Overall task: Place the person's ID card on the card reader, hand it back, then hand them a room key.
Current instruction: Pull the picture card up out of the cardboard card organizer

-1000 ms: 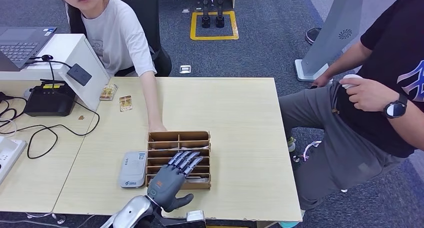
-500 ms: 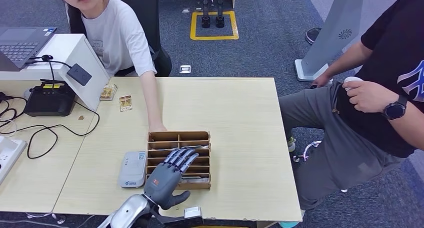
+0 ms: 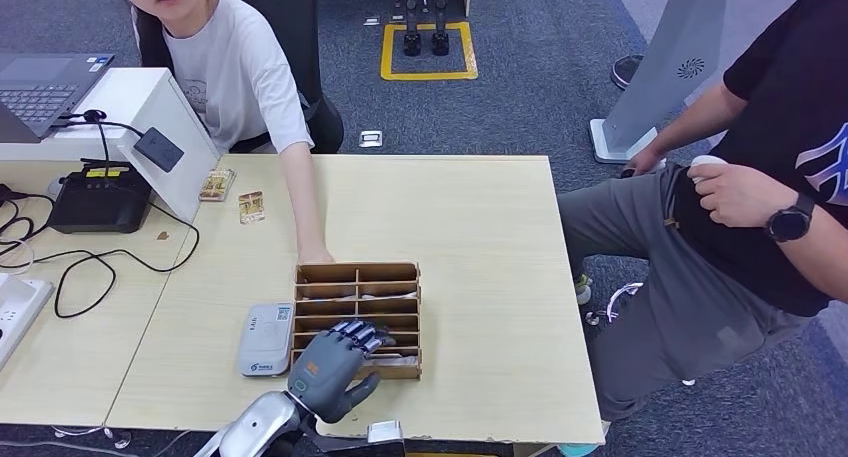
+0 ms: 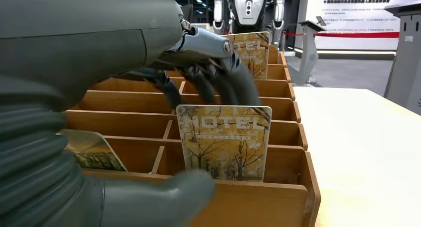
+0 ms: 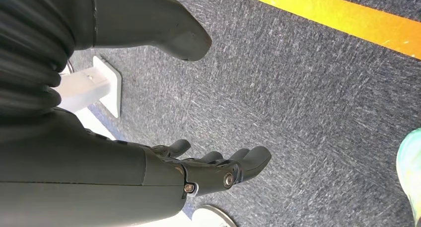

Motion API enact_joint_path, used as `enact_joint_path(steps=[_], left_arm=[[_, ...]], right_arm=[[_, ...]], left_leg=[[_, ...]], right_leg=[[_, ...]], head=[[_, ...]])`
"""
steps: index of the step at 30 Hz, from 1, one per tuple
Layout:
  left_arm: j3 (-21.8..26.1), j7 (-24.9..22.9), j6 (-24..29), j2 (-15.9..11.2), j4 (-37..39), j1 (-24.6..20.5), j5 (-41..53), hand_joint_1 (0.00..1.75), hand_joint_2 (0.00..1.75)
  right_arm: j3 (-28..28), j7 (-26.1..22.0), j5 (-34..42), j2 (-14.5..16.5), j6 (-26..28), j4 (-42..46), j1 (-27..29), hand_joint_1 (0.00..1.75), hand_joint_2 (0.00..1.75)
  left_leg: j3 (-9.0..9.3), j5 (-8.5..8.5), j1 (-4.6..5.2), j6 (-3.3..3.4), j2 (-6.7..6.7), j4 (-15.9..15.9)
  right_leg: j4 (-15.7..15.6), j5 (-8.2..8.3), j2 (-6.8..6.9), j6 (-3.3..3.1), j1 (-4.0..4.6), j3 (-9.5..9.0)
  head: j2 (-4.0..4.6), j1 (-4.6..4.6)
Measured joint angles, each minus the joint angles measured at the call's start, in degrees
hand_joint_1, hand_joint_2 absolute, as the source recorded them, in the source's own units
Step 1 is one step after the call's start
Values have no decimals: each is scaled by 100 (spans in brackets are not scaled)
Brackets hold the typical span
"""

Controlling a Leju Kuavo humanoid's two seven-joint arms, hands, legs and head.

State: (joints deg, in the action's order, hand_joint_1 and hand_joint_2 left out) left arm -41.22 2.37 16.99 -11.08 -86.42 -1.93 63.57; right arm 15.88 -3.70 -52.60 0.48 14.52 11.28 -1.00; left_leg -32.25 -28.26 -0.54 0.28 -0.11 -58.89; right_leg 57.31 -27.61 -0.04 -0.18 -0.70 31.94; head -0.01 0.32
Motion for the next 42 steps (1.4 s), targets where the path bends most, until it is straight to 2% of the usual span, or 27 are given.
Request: enact_joint_path(steps=[14, 18, 20, 22, 25, 27, 29, 32, 36, 39, 42], left_arm=[[0, 154, -53, -9, 13, 6, -216, 175, 175], [45, 406, 1, -105, -29, -3, -800, 175, 175], [150, 470, 66, -284, -215, -67, -1180, 175, 175], [364, 534, 91, -606, -557, -210, -1551, 175, 175], [1113, 873, -345, -1155, -1168, -498, -2082, 175, 175], [1636, 1077, -652, -1332, -1464, -614, -2139, 175, 175], [1941, 1167, -716, -1415, -1671, -658, -2162, 175, 175], [2289, 1126, -895, -1711, -1911, -925, -2776, 175, 175], [3086, 998, -1734, -2293, -2104, -1798, -3887, 175, 175], [3643, 852, -2086, -2558, -2147, -2300, -3986, 175, 175], [3945, 797, -2075, -2662, -2152, -2444, -3843, 175, 175]], right_arm=[[175, -40, -25, 0, -1, 2, -7, 0, 175], [192, -58, -62, 0, -7, 2, -10, 0, 175], [213, -82, -85, 0, -11, 2, -12, 0, 175], [244, -114, -107, 0, -12, 2, -14, 0, 175], [291, -143, -155, 0, -16, 2, -13, 0, 175], [313, -147, -178, 0, -19, 2, -14, 0, 175], [323, -150, -202, 0, -19, 2, -19, 0, 175], [340, -177, -246, 0, -34, 2, -27, 0, 175], [416, -232, -287, 0, -78, 2, -46, 0, 175], [453, -234, -327, 3, -88, 2, -53, 0, 175], [467, -236, -343, 15, -88, 2, -56, 0, 175]], left_leg=[[0, 0, 0, 0, 0, 0], [-1, 0, -1, 0, 0, 0], [-3, 4, -3, -2, 0, 0], [-5, 9, -7, -6, 0, 0], [-4, 16, -11, -15, -1, 1], [-3, 18, -11, -18, 0, 1], [-4, 18, -11, -19, 0, 2], [-16, 23, -14, -20, 0, -1], [-24, 33, -16, -22, 2, -2], [-21, 33, -14, -23, -5, -2], [-22, 33, -13, -23, -6, -2]], right_leg=[[0, 0, 0, 0, 0, 0], [0, 0, 0, 0, 0, 1], [1, 1, 0, -1, 1, 3], [4, 4, 0, -5, 4, 6], [9, 8, 0, -13, 10, 9], [12, 8, 0, -13, 12, 9], [13, 8, 0, -14, 15, 10], [14, 13, 0, -17, 17, 21], [15, 18, 6, -23, 19, 26], [17, 20, 0, -25, 19, 28], [17, 20, -1, -25, 19, 30]], head=[[0, -1], [0, -1], [0, 0], [0, -1], [1, -3], [0, -3], [0, -1], [0, 0], [-1, 0], [0, -1], [0, -1]])
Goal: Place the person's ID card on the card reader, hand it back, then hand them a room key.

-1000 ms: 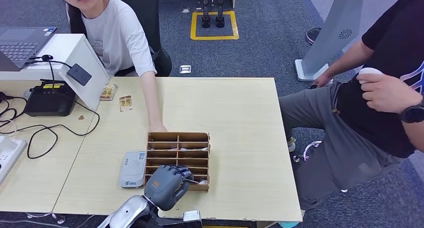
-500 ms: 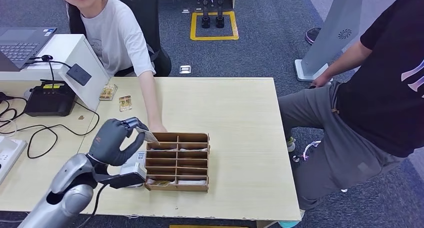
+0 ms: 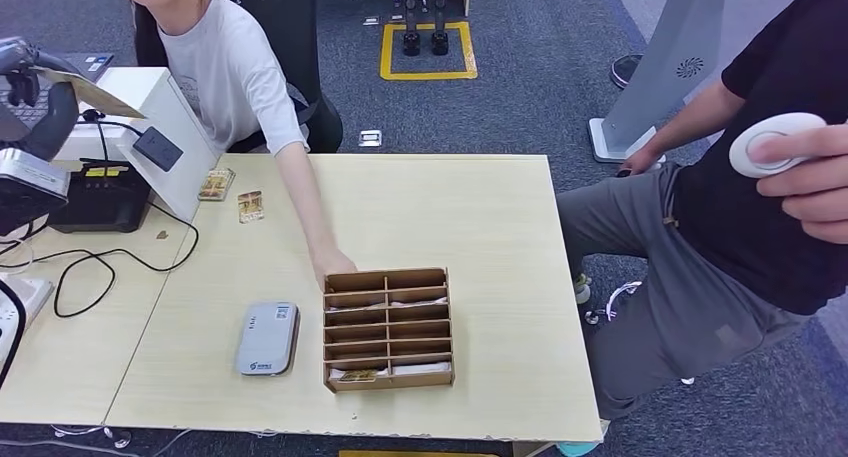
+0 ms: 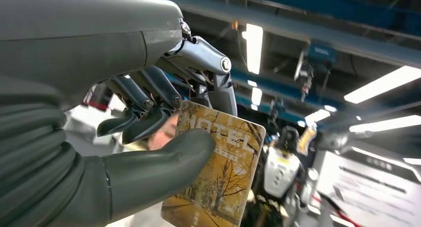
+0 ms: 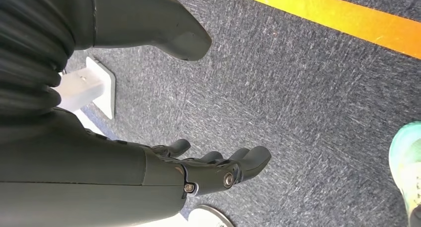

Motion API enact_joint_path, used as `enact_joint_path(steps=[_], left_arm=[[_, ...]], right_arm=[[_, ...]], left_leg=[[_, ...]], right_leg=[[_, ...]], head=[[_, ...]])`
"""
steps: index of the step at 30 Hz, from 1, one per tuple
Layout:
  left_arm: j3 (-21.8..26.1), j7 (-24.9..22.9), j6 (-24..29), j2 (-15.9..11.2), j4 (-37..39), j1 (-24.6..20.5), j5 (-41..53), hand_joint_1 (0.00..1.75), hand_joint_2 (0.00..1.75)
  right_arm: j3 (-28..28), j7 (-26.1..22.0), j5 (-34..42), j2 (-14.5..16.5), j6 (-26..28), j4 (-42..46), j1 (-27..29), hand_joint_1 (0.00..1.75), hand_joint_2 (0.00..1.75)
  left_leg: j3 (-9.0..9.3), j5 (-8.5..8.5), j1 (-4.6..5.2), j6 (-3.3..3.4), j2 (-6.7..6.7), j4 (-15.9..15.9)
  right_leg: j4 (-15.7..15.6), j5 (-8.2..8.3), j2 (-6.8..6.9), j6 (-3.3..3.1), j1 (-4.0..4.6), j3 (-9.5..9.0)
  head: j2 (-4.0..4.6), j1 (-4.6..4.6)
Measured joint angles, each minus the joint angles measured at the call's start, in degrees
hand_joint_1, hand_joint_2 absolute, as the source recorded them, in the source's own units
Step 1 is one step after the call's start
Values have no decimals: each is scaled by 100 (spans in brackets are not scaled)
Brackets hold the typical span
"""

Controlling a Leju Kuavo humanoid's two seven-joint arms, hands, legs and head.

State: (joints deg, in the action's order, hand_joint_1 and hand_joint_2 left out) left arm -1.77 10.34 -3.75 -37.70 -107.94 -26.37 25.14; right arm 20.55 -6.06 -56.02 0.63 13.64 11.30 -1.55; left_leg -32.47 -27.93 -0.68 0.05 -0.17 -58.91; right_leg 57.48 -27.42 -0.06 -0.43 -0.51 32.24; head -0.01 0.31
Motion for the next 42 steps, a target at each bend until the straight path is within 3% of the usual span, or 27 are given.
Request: enact_joint_path(steps=[12, 15, 19, 23, 33, 42], left_arm=[[194, -20, 68, -74, -2, -5, 122, 175, 175], [212, -343, 456, -70, 50, 24, 923, 175, 175], [149, -852, 1363, 84, 558, 105, 2555, 175, 175], [28, -1063, 1880, 343, 1261, 202, 3184, 175, 175], [-160, -1115, 1918, 659, 2049, 383, 3395, 175, 175], [-192, -1095, 1891, 743, 2234, 392, 3294, 175, 175]], right_arm=[[2, -1, -8, 20, 1, 0, -5, 0, 175], [2, 15, -80, 27, 4, 0, -8, 0, 175], [2, 54, -195, 34, -1, 2, -40, 0, 175], [2, 84, -270, 44, -23, 15, -99, 0, 175], [2, 75, -312, 57, -15, 21, -109, 0, 175], [2, 86, -329, 57, -19, 22, -107, 0, 175]], left_leg=[[-3, 0, 0, 0, 2, 0], [-2, 0, 1, 0, 2, 0], [-1, 0, 1, 0, 2, 0], [-1, 1, 0, 0, 1, 0], [-8, 0, 2, 0, 0, -1], [-9, 0, 0, 0, -4, -1]], right_leg=[[0, 0, 1, 0, -1, 1], [0, 1, 1, 0, -1, 2], [0, 1, 0, 0, -2, 4], [0, 2, 0, -1, -2, 4], [-1, 3, -2, 1, -2, 9], [-1, 4, -5, 0, -2, 14]], head=[[0, -1], [1, 1], [-1, 1], [-1, 0], [0, 1], [0, 0]])
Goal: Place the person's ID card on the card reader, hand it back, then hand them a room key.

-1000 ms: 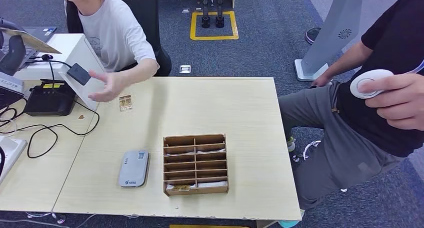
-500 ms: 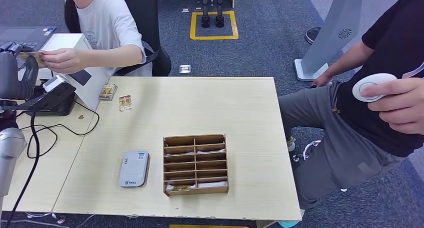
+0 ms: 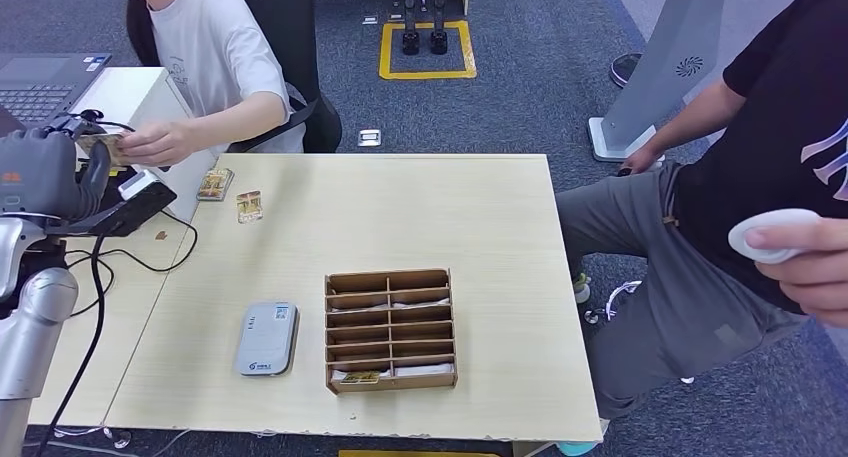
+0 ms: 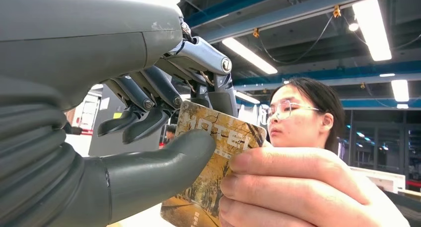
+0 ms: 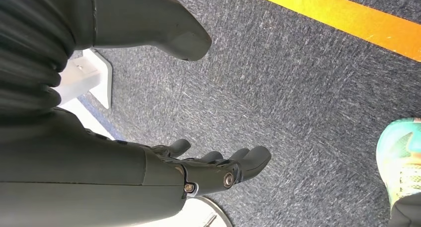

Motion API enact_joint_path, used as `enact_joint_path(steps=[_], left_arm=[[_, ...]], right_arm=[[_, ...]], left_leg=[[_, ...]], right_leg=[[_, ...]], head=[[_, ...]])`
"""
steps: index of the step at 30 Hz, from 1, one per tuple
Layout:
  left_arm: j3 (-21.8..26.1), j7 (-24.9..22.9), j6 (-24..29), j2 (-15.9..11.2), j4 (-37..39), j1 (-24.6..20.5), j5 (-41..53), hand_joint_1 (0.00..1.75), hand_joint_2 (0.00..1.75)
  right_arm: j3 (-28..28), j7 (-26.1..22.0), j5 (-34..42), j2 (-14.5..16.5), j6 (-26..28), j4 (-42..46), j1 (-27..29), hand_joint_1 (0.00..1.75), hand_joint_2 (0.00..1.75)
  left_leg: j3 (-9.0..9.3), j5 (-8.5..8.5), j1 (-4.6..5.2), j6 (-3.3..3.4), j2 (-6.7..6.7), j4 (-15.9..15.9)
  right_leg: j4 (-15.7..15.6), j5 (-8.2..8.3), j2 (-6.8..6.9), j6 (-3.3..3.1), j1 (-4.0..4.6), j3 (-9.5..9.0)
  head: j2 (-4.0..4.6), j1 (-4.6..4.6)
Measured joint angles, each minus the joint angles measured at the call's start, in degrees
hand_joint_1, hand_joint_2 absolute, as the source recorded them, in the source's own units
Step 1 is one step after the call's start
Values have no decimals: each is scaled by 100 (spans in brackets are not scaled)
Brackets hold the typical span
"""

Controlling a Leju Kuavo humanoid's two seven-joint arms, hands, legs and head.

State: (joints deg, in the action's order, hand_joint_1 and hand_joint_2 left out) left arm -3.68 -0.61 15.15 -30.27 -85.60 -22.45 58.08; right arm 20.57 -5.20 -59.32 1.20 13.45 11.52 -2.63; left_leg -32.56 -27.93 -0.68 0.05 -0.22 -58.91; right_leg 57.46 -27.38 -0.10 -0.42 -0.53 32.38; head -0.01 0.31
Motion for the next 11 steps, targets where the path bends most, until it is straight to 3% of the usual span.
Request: enact_joint_path(steps=[3, 4, 7, 8, 11], left_arm=[[-10, 22, -11, 22, 38, 2, -42, 175, 175], [-16, 25, -11, 26, 51, 2, -45, 160, 175], [-42, 33, -11, 37, 90, 3, -62, 29, 175], [-49, 42, -9, 44, 100, 7, -80, 0, 175], [-56, 71, 68, 64, 108, 64, -143, 0, 175]], right_arm=[[0, 0, 0, 0, 1, 2, -1, 0, 175], [0, 0, 0, 0, 1, 3, -1, 0, 175], [3, 0, 0, 0, 2, 5, -2, 0, 175], [4, -1, 0, 0, 3, 5, -2, 0, 175], [13, -5, 1, 0, 13, 7, -2, 0, 175]], left_leg=[[0, 0, -1, 0, 0, 0], [-1, 0, -1, 0, -1, 0], [-1, 0, 0, 0, -1, 0], [-1, 0, 0, 0, -1, 0], [-3, 0, 1, 0, -1, 1]], right_leg=[[0, 0, 0, 0, 0, 0], [0, 0, -1, 0, 0, 0], [0, 0, -2, 0, 0, 0], [0, 0, -2, 0, 0, 0], [0, 0, -1, 0, 0, -1]], head=[[0, 0], [0, -1], [0, 0], [-1, 1], [0, 0]])
